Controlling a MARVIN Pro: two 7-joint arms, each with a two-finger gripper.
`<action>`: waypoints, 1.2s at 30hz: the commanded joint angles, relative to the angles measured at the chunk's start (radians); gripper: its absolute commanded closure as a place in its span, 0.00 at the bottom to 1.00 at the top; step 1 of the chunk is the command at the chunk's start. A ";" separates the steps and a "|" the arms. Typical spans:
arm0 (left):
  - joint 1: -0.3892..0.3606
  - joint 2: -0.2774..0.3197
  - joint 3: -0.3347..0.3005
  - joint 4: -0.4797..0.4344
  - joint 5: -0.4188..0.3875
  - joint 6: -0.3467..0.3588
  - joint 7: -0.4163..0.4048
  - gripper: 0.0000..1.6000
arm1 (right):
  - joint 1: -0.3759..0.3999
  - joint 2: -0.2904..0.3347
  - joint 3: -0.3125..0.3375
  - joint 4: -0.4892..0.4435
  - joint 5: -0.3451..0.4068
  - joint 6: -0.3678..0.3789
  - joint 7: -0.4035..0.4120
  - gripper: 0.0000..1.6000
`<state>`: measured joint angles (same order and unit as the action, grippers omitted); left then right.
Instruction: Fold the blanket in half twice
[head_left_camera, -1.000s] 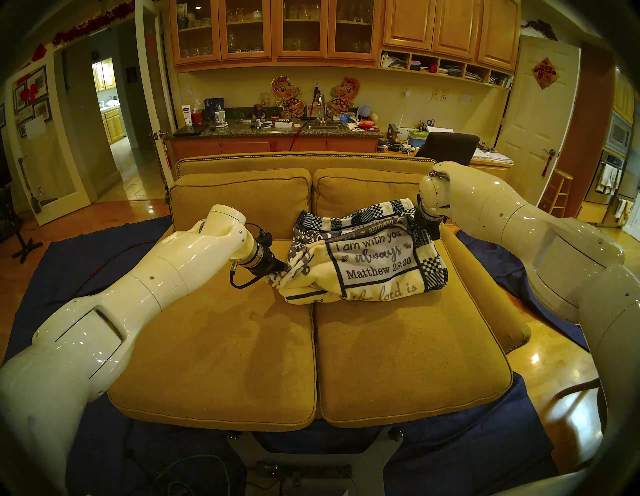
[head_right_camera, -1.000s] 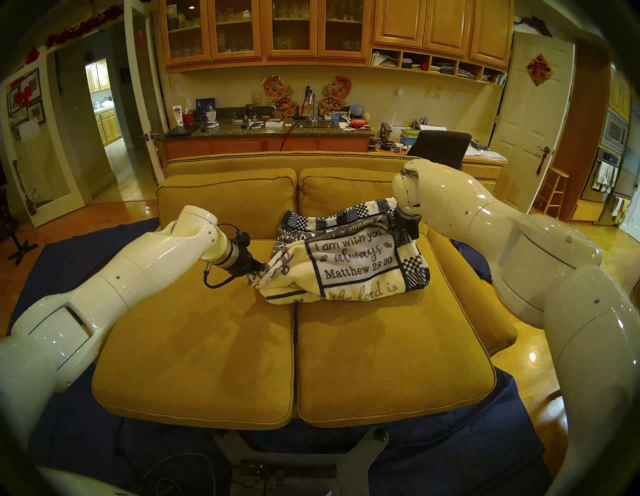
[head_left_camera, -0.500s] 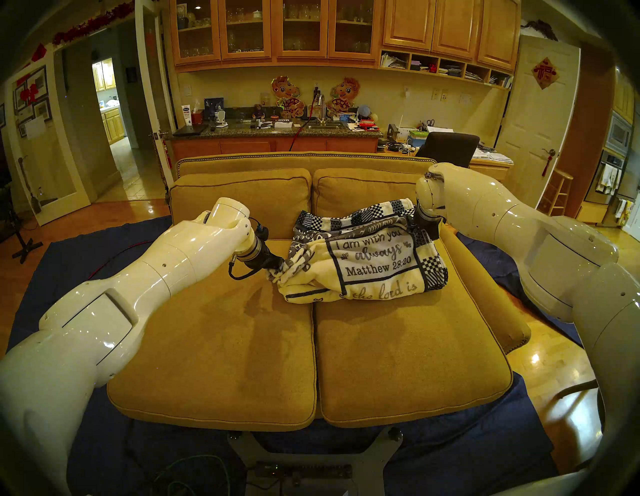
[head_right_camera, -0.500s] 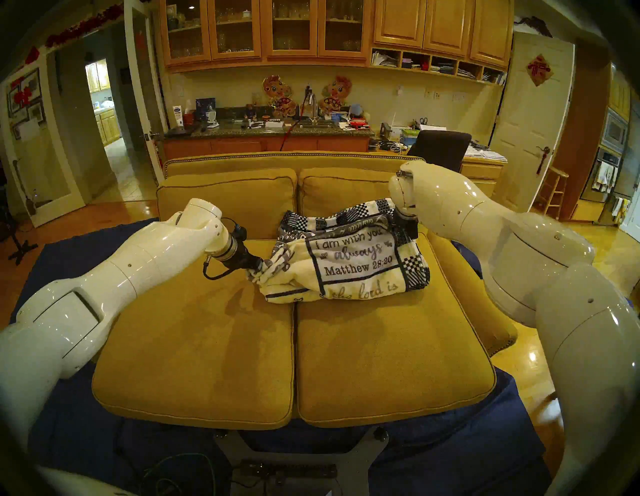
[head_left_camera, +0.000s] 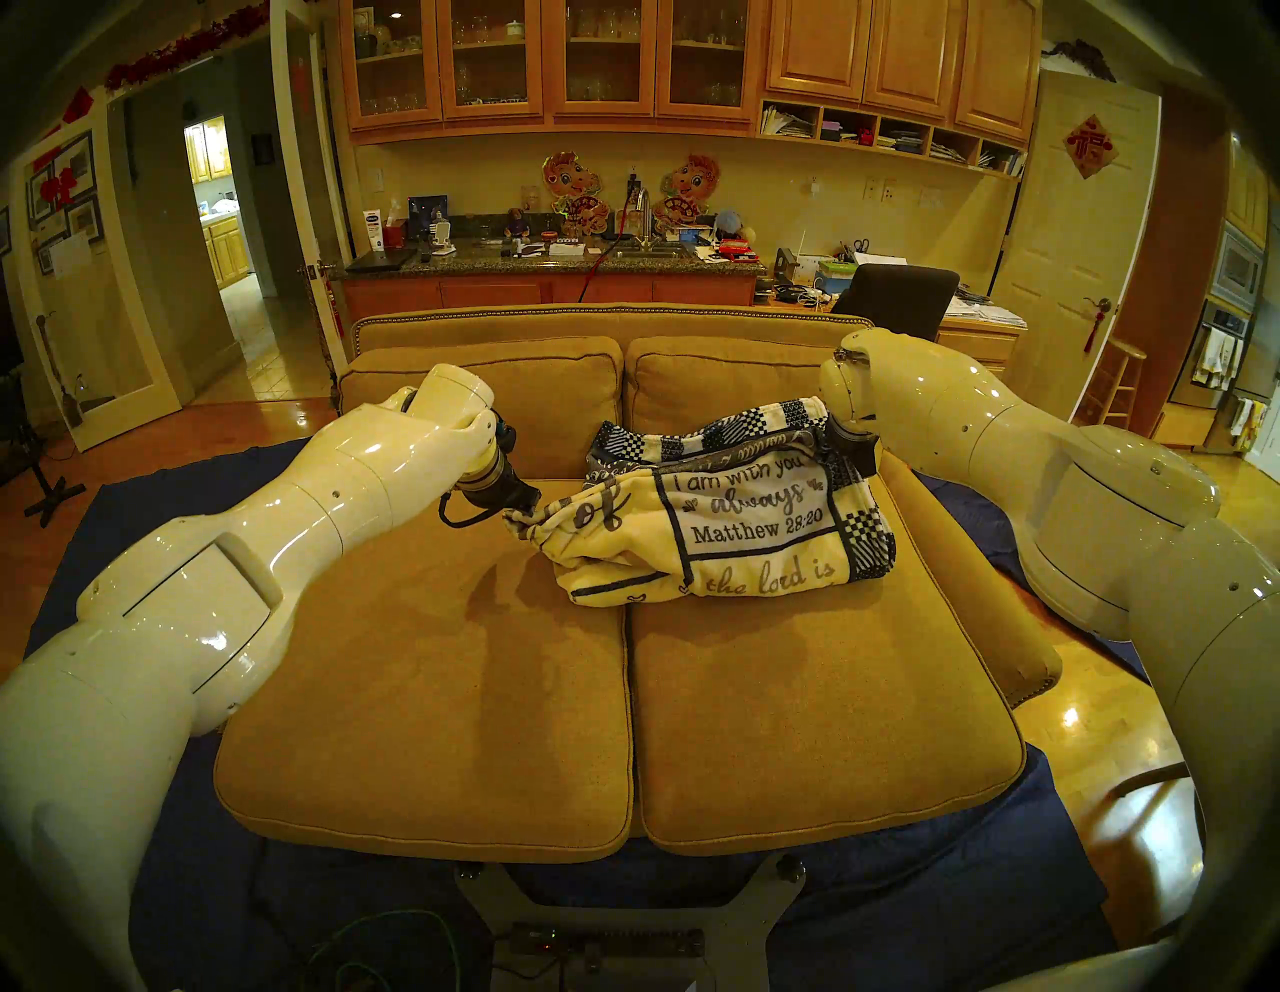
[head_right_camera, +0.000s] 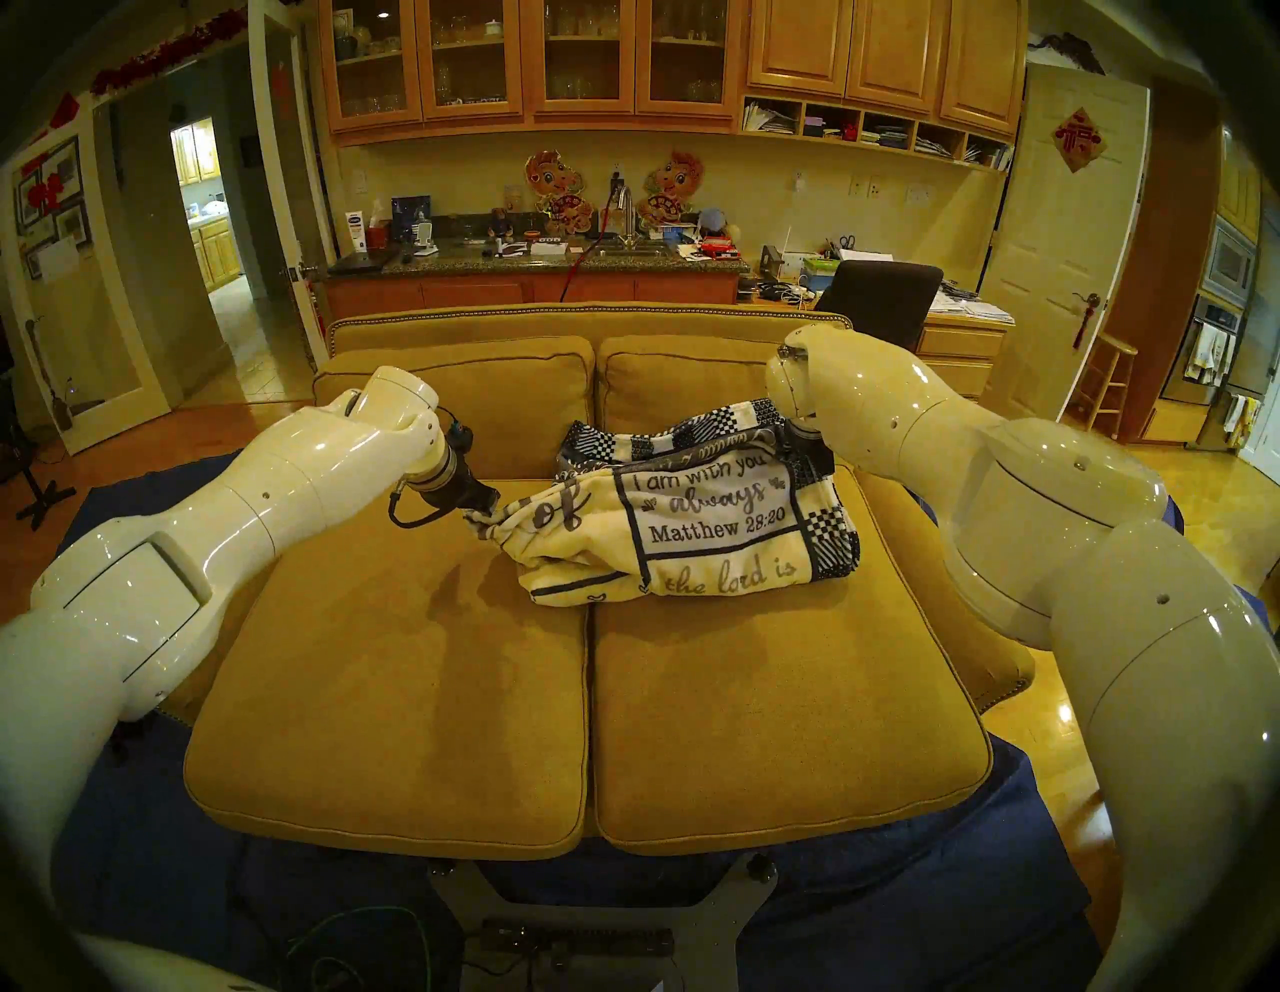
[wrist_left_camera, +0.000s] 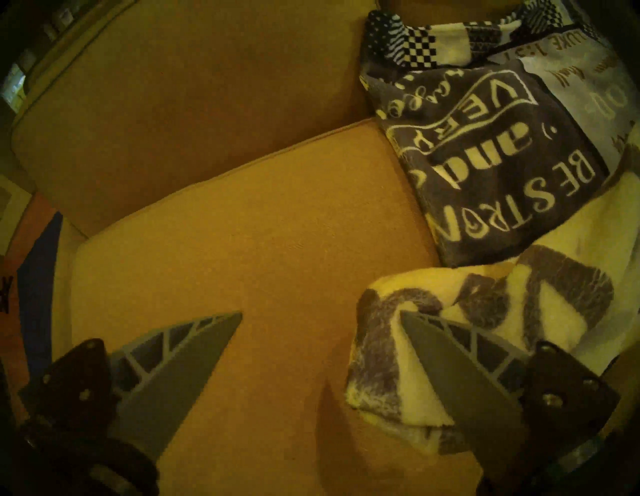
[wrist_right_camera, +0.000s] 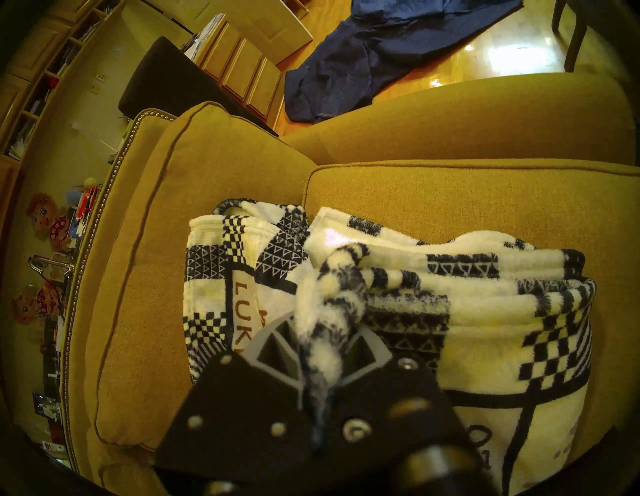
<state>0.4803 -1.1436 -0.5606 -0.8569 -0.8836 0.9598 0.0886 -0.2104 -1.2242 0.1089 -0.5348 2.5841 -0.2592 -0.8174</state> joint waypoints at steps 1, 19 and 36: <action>-0.113 -0.048 0.021 -0.003 0.054 -0.018 0.000 0.00 | 0.041 -0.029 -0.016 0.043 -0.030 -0.005 0.023 1.00; -0.081 -0.072 0.164 -0.206 0.111 0.000 -0.050 0.00 | 0.043 -0.119 -0.095 0.169 -0.064 0.052 0.042 1.00; 0.021 0.032 0.207 -0.484 0.073 0.000 0.012 0.00 | 0.024 -0.148 -0.136 0.198 -0.064 0.118 0.034 0.88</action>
<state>0.4854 -1.1629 -0.3465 -1.2549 -0.8004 0.9615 0.0696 -0.2035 -1.3626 -0.0191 -0.3425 2.5301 -0.1606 -0.7822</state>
